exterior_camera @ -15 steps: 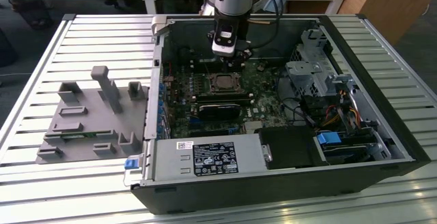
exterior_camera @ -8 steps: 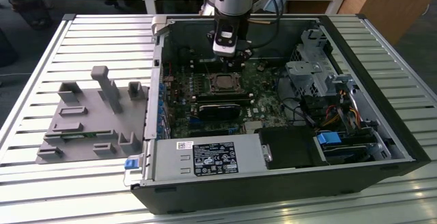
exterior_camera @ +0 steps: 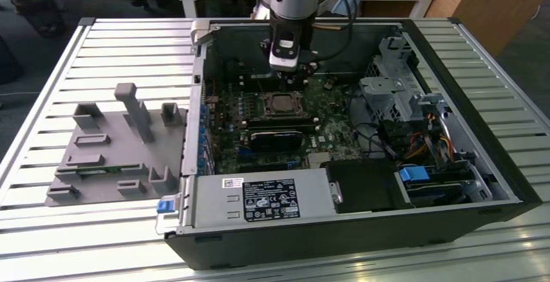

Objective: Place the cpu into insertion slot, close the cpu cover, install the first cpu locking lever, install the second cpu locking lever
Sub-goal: 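Install the first cpu locking lever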

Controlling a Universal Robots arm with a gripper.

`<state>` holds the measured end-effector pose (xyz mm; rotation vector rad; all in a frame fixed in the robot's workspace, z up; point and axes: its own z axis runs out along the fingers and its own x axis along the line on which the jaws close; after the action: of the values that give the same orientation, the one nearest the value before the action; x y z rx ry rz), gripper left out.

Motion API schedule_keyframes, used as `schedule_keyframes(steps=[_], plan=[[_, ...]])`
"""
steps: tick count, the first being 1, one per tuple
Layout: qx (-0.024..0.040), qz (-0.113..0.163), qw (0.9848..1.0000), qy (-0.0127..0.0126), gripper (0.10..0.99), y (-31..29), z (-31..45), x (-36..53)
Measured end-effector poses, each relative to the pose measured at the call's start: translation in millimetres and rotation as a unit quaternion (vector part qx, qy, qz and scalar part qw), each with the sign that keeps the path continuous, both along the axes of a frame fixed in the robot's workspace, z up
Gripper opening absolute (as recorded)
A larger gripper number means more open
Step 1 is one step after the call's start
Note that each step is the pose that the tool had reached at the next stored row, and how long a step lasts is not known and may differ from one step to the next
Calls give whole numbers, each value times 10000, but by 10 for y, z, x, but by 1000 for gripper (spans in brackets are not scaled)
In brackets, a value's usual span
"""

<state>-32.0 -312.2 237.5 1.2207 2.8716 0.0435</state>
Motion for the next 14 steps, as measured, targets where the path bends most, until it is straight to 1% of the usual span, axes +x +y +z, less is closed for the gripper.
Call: schedule_keyframes(steps=[14], plan=[[0, 201, 9998, 0, 122, 0, 0, 0]])
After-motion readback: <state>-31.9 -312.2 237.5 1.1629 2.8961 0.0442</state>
